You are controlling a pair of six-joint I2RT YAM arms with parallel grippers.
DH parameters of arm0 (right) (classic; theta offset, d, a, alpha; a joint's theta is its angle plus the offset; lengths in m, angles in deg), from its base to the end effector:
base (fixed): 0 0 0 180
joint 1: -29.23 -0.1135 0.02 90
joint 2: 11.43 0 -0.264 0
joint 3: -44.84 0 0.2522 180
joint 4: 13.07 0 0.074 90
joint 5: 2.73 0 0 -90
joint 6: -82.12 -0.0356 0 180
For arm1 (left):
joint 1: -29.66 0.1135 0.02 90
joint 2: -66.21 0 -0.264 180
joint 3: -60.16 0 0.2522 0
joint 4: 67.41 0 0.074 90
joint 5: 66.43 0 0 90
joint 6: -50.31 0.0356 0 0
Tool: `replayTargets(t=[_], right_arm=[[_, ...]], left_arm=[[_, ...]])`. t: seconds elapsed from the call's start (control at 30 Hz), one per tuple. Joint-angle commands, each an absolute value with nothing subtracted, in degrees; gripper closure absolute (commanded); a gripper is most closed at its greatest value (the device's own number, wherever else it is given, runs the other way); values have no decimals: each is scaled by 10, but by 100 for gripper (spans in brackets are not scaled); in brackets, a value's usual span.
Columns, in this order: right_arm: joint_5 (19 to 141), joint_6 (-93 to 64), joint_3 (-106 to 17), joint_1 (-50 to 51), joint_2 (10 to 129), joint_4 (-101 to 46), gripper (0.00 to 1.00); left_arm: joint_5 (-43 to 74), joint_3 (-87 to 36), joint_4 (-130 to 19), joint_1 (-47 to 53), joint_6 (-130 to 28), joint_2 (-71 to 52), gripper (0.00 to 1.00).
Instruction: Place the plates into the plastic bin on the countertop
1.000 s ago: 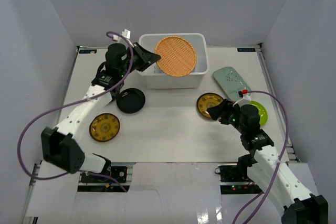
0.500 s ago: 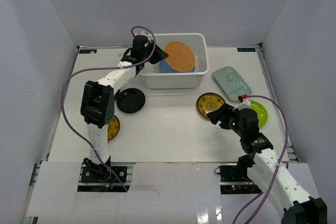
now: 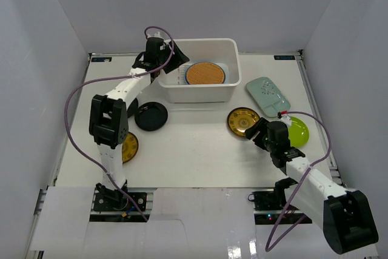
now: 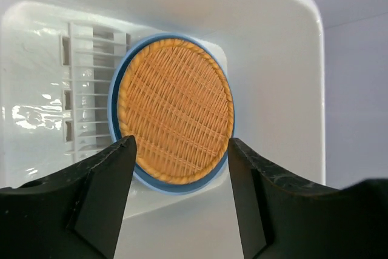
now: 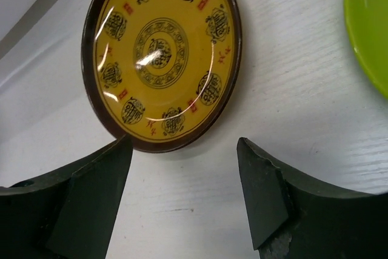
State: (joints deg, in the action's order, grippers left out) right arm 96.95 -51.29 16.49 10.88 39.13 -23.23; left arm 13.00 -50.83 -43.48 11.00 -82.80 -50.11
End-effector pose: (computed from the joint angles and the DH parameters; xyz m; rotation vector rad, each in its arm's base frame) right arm 0.1708 0.0503 0.1636 0.5665 2.0853 0.4526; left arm 0.4558 -0.1608 0.2734 -0.3465 2.1578 -0.8297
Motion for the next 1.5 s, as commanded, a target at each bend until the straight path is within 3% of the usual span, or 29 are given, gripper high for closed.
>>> replayTargets(t=[0.0, 0.1, 0.3, 0.4, 0.43, 0.5, 0.53, 0.73, 0.87, 0.97, 1.17, 1.47], right_arm=[[1024, -552, 166, 115, 430, -155, 25], [1029, -560, 160, 120, 480, -137, 27], [1023, -585, 160, 137, 562, -74, 44], [1020, -594, 162, 143, 577, -57, 64], [1013, -596, 168, 143, 569, -55, 77], [1002, -595, 177, 143, 548, -54, 90], [998, -591, 189, 143, 509, -57, 92], [972, -551, 182, 142, 262, -160, 92], [934, -491, 75, 141, 218, -206, 92], [902, -457, -28, 140, 263, -195, 92], [824, -379, -282, 125, 505, -214, 92], [826, -328, -556, 90, 819, -312, 92]], left_arm=[[160, -548, -396, 108, -756, -387, 27], [199, -503, -389, 108, -723, -323, 25], [262, -286, -364, 112, -721, -105, 27], [273, -169, -325, 115, -753, -4, 30], [275, -138, -318, 116, -775, 18, 32], [277, -52, -293, 120, -803, 77, 32], [277, -28, -287, 121, -818, 91, 32], [318, 100, -275, 124, -914, 143, 25], [350, 139, -310, 128, -947, 144, 22], [353, 163, -354, 130, -969, 138, 21], [353, 206, -430, 151, -1023, 74, 21], [319, 223, -519, 179, -1053, -13, 20]])
